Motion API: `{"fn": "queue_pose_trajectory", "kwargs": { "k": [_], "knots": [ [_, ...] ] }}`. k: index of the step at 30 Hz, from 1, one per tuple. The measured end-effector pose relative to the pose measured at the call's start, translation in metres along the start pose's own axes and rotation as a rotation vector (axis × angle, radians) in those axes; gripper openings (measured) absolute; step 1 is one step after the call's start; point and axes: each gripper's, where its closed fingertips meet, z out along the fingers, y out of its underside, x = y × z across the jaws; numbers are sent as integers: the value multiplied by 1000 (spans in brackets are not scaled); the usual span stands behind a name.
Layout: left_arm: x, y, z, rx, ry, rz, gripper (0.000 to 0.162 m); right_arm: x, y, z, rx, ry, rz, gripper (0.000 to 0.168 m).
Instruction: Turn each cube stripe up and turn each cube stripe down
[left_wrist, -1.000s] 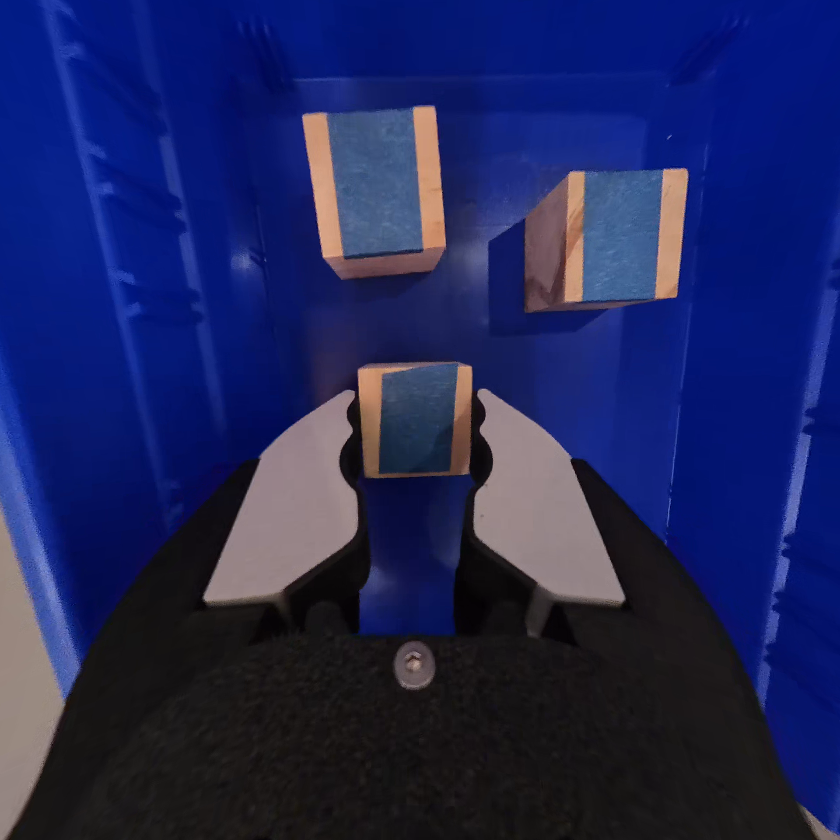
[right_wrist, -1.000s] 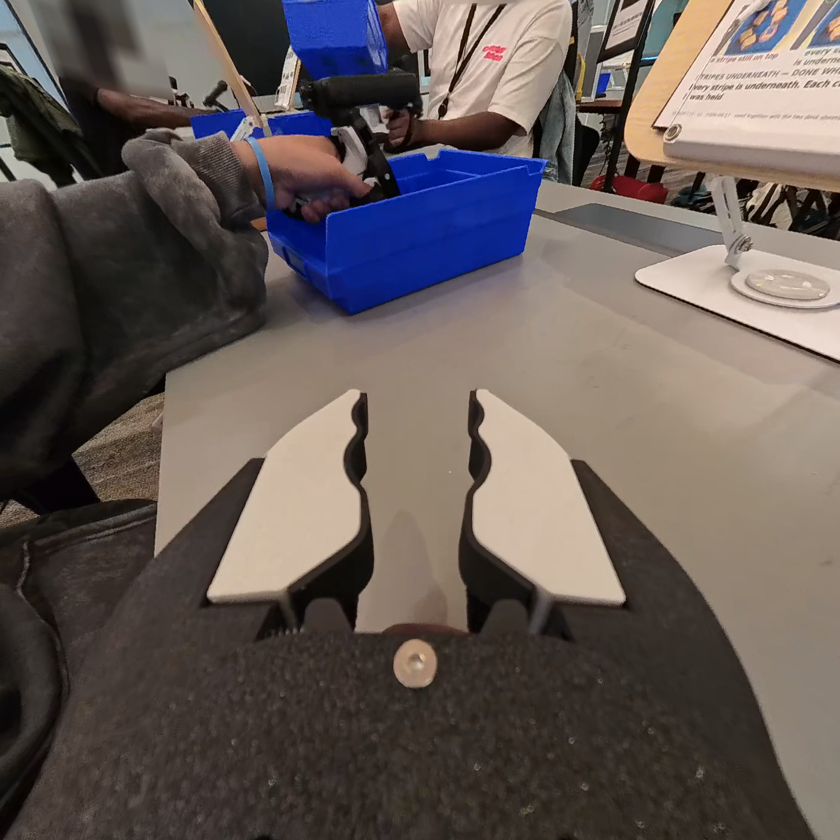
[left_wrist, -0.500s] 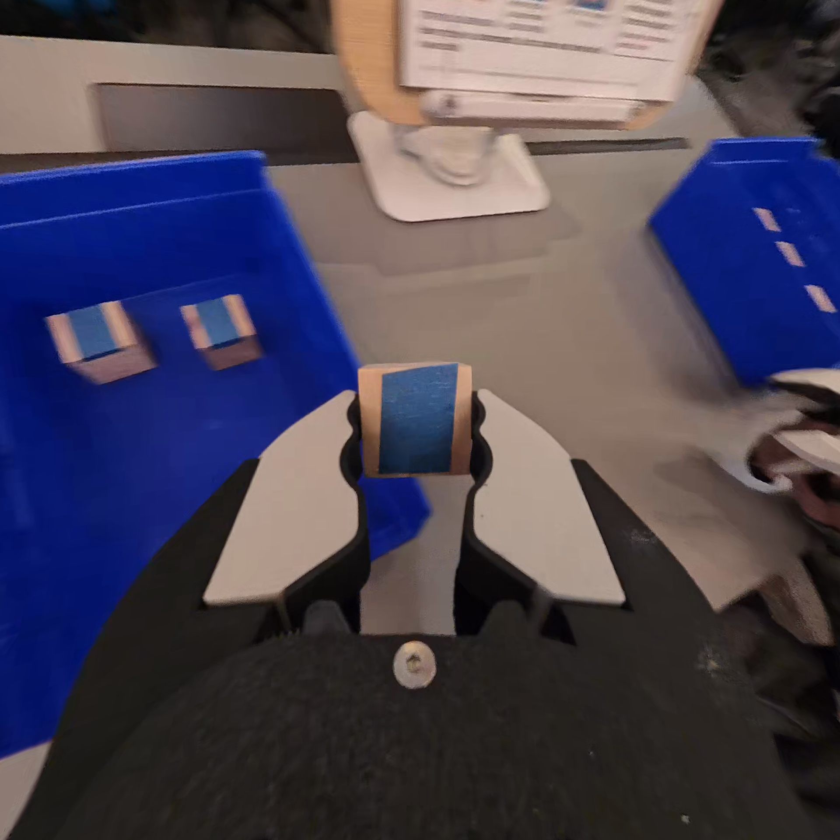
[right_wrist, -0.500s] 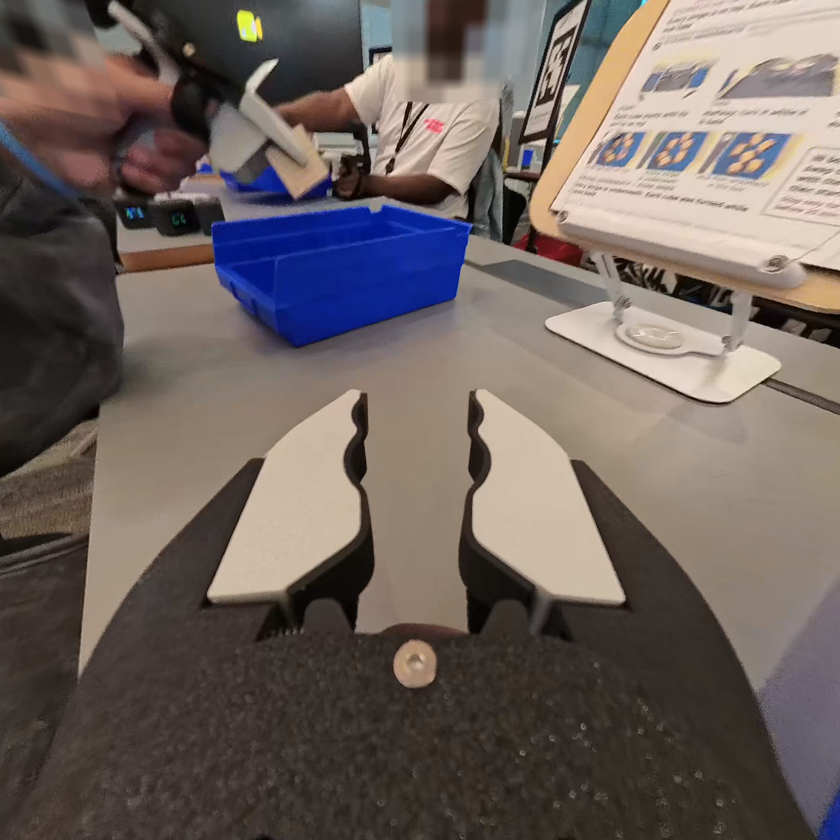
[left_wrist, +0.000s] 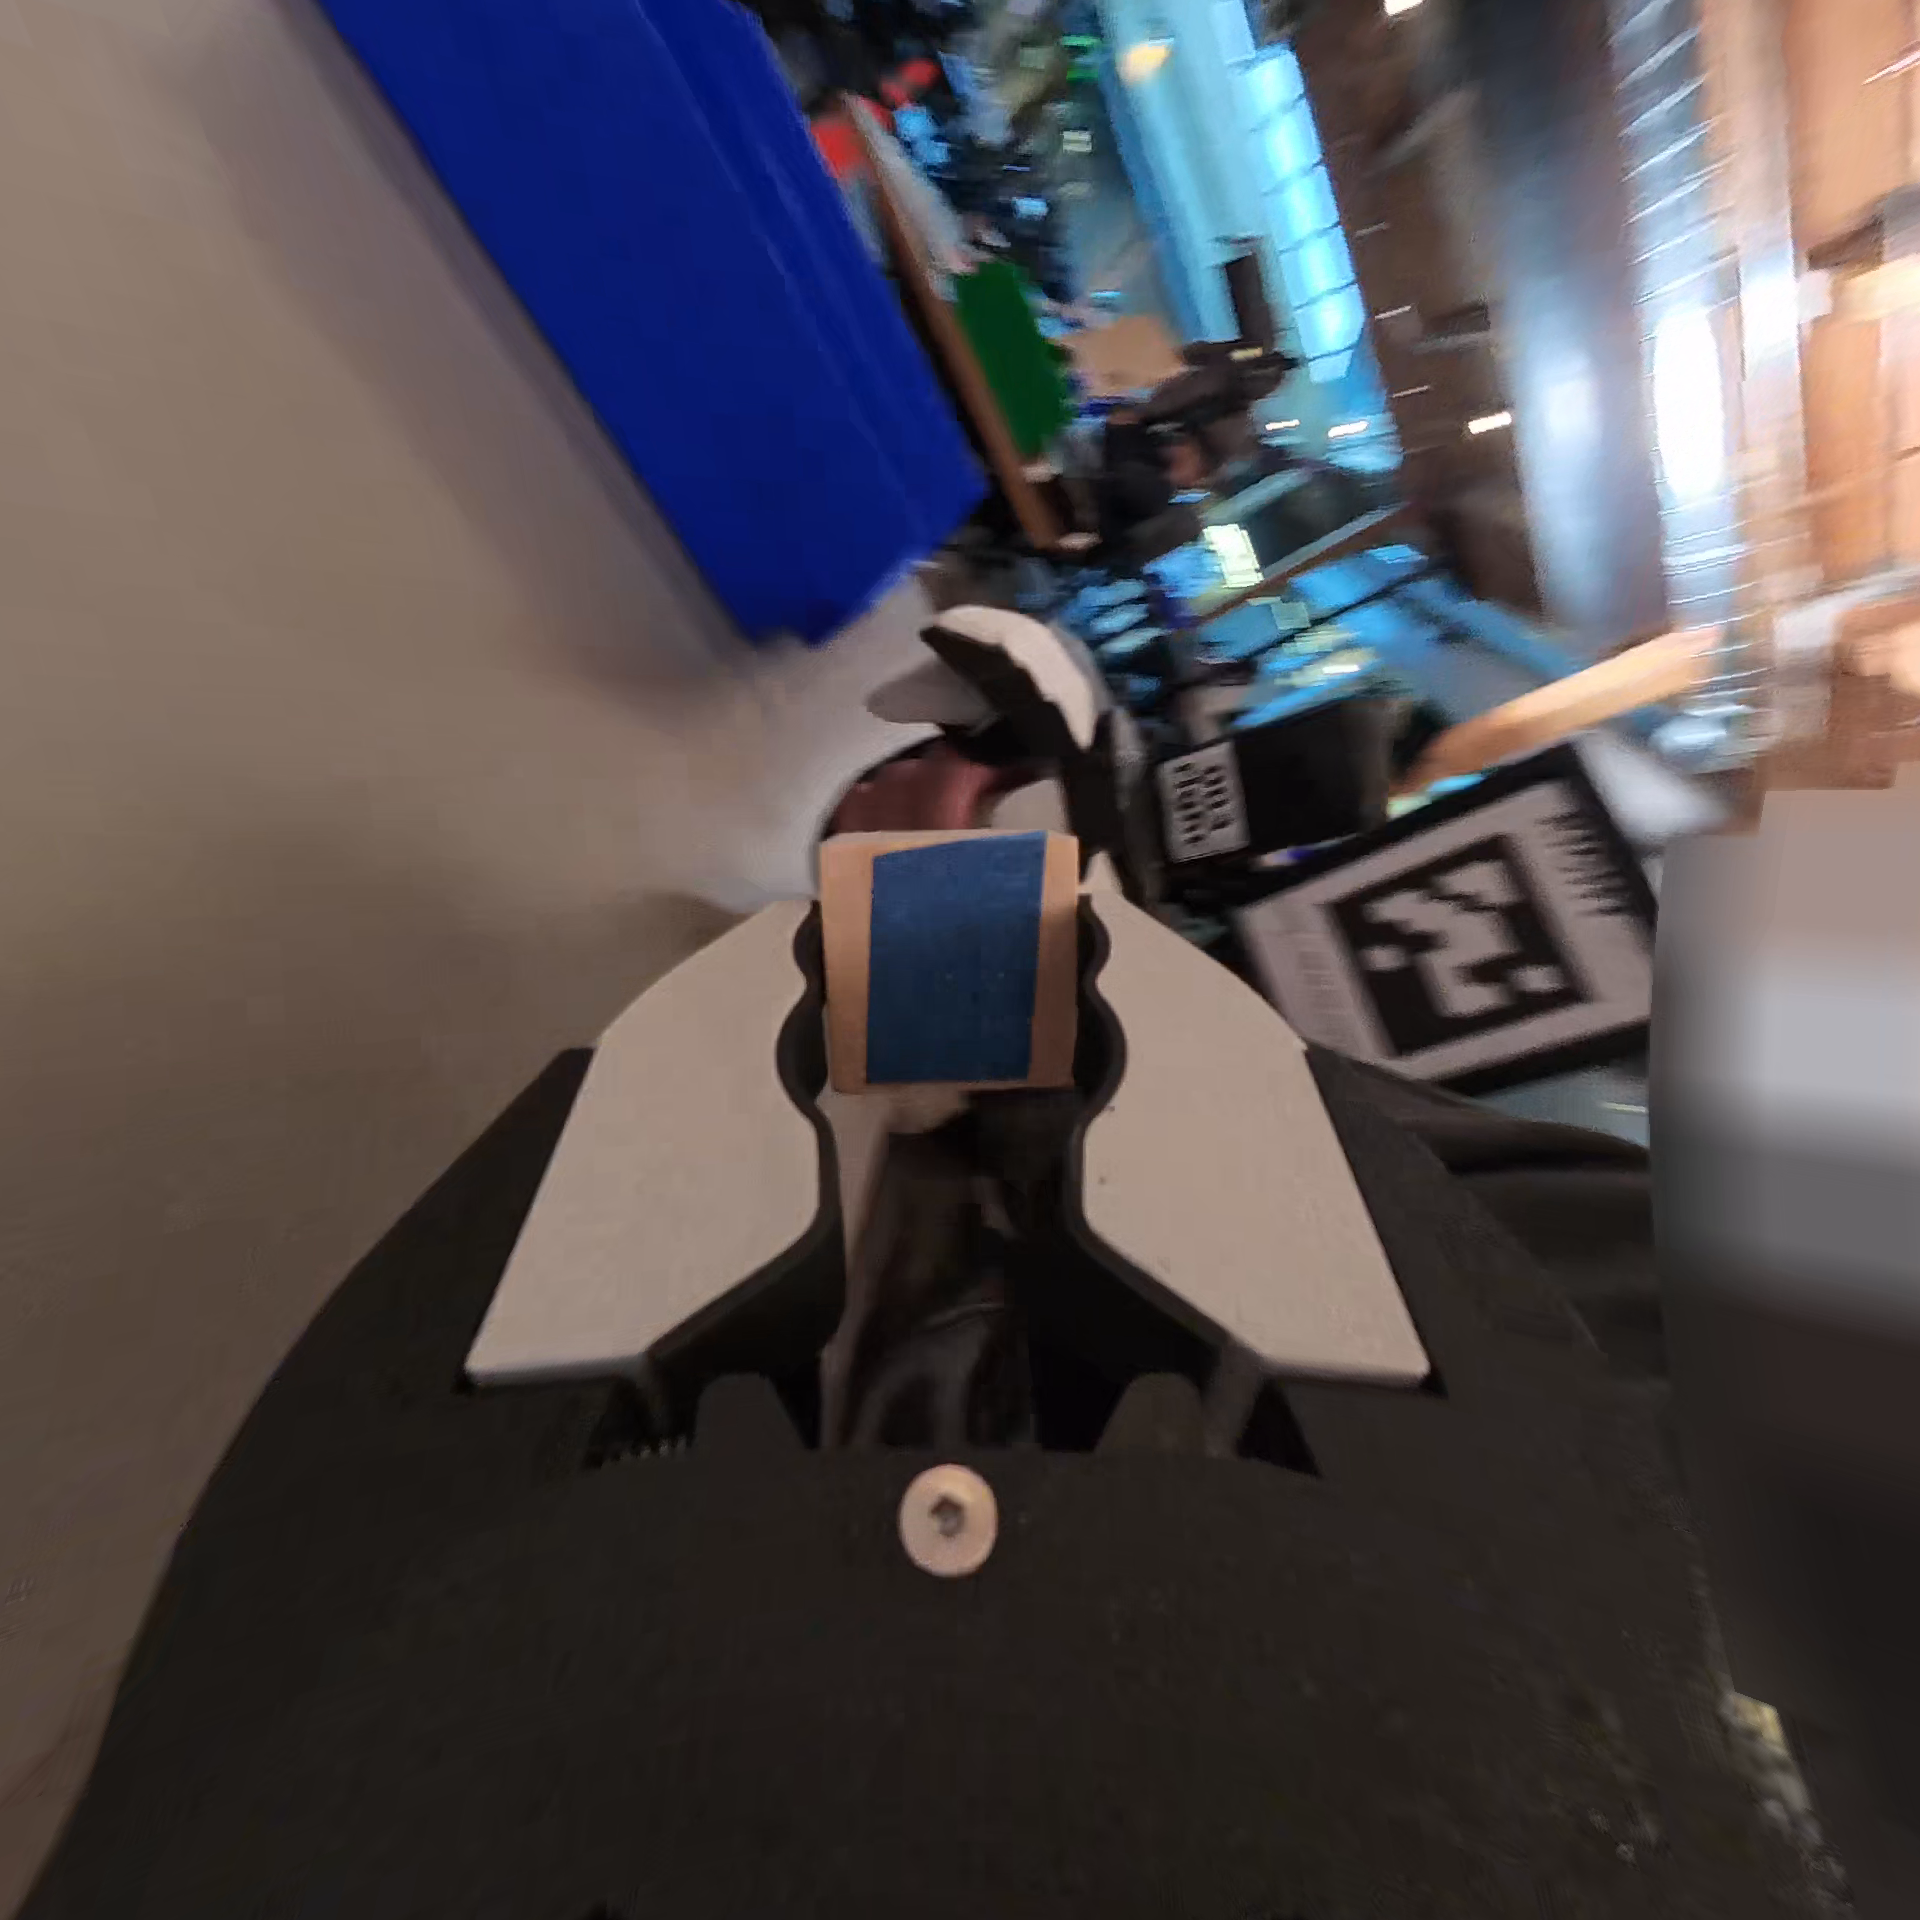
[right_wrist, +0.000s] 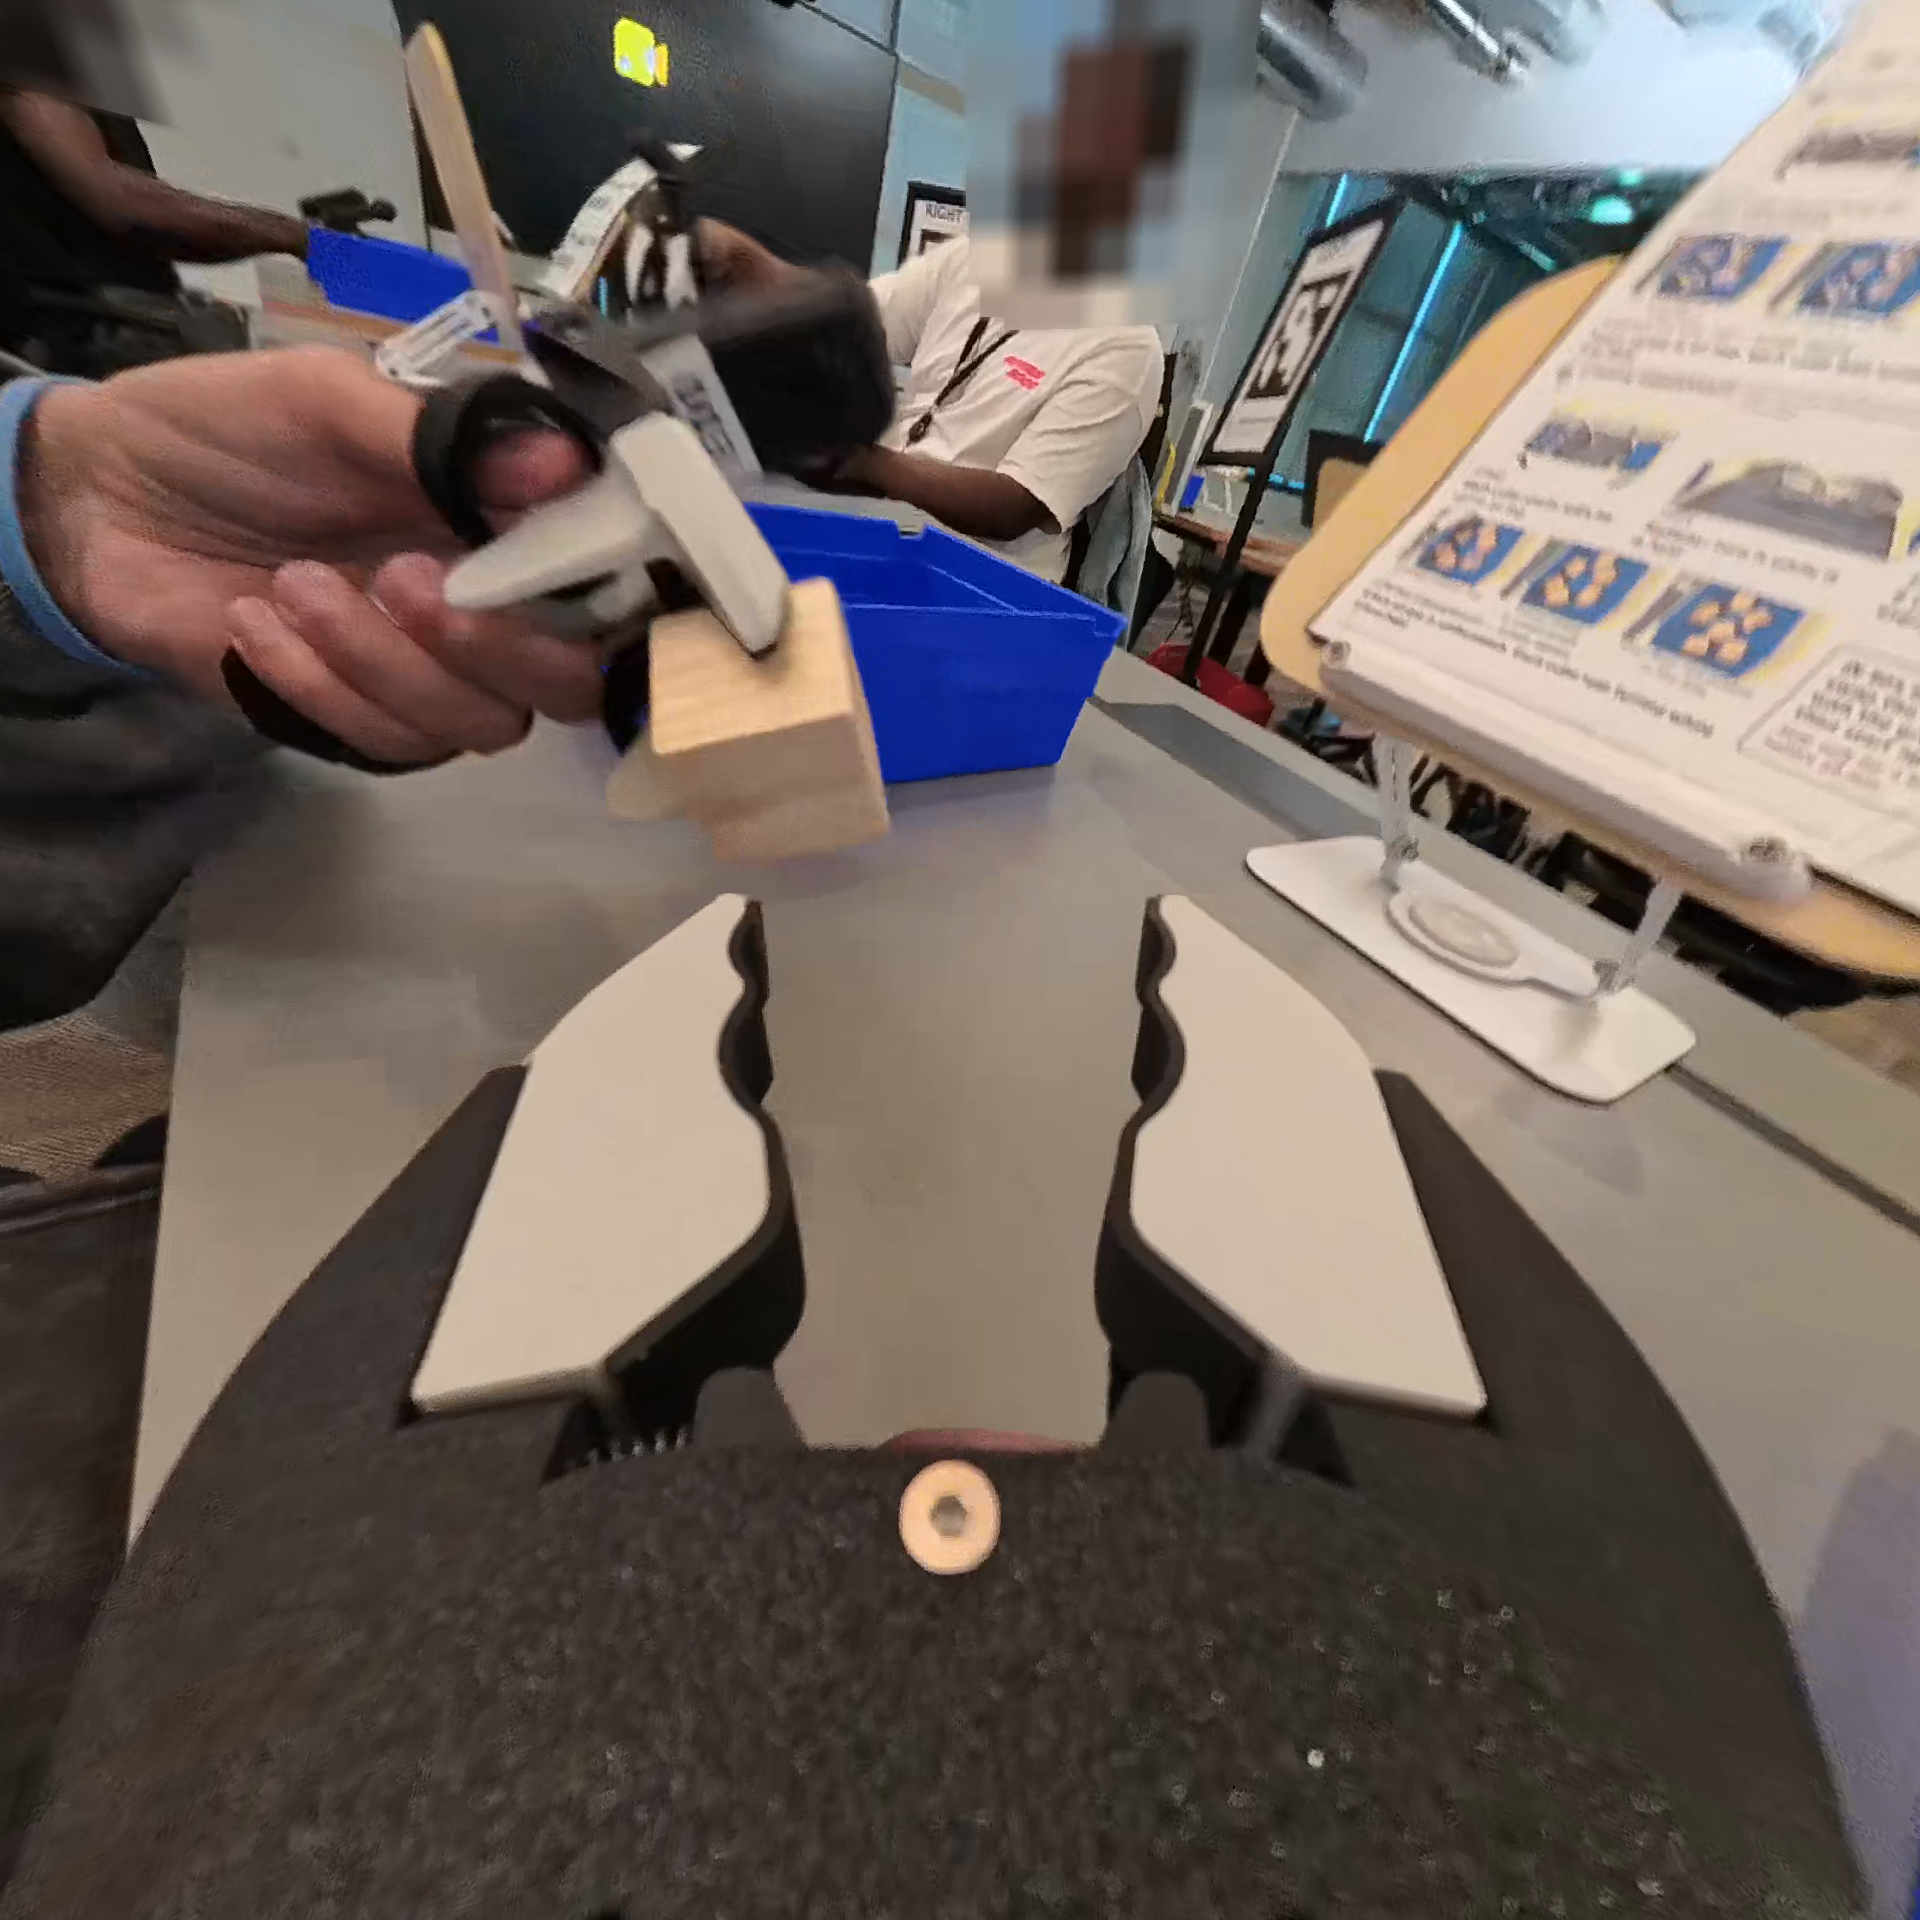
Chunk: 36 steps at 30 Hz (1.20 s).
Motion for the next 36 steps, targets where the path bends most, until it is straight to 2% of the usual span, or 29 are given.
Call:
{"fn": "queue_pose_trajectory", "kwargs": {
  "k": [3, 7, 9, 12, 15, 16, 19, 21, 24, 28, 30, 33, 34, 36],
  "knots": [
    [5, 6, 13, 3, 195, -166, 44, -21, -9, 3, 22, -39, -63, 68],
    [8, 9, 22, 8, 322, -264, 44, -37, -9, 11, 18, -72, -57, 66],
    [10, 12, 27, 0, 346, -282, 44, -41, -7, 15, 16, -90, -37, 64],
    [11, 20, 32, -32, 365, -290, 44, -39, -10, 14, 34, -65, -46, 45],
    [15, 23, 33, -52, 382, -275, 44, -40, -13, 11, 28, -87, -51, 45],
    [15, 25, 33, -59, 362, -244, 45, -40, -13, 10, 28, -85, -55, 45],
    [16, 32, 28, -82, 241, -72, 64, -34, -17, 5, 38, -67, -57, 45],
    [13, 43, 19, -96, 119, 119, 64, -24, -21, -2, 44, -35, -44, 45],
    [-11, 46, 3, -1, -183, 427, 63, -9, -28, -12, 54, -14, 6, 45],
    [-5, 43, -2, 37, -324, 597, 60, 14, -31, -17, 32, 22, 74, 45],
    [-4, 37, -7, 53, -392, 658, 60, 48, -41, -29, -29, 138, 80, 45],
    [-10, 33, -14, 62, -453, 704, 58, 128, -55, -73, -168, 391, 125, 45],
    [-12, 34, -13, 51, -446, 694, 58, 155, -54, -91, -226, 463, 167, 45],
    [-16, 36, -11, 43, -426, 664, 58, 198, -29, -124, -422, 558, 313, 45]
  ]
}}
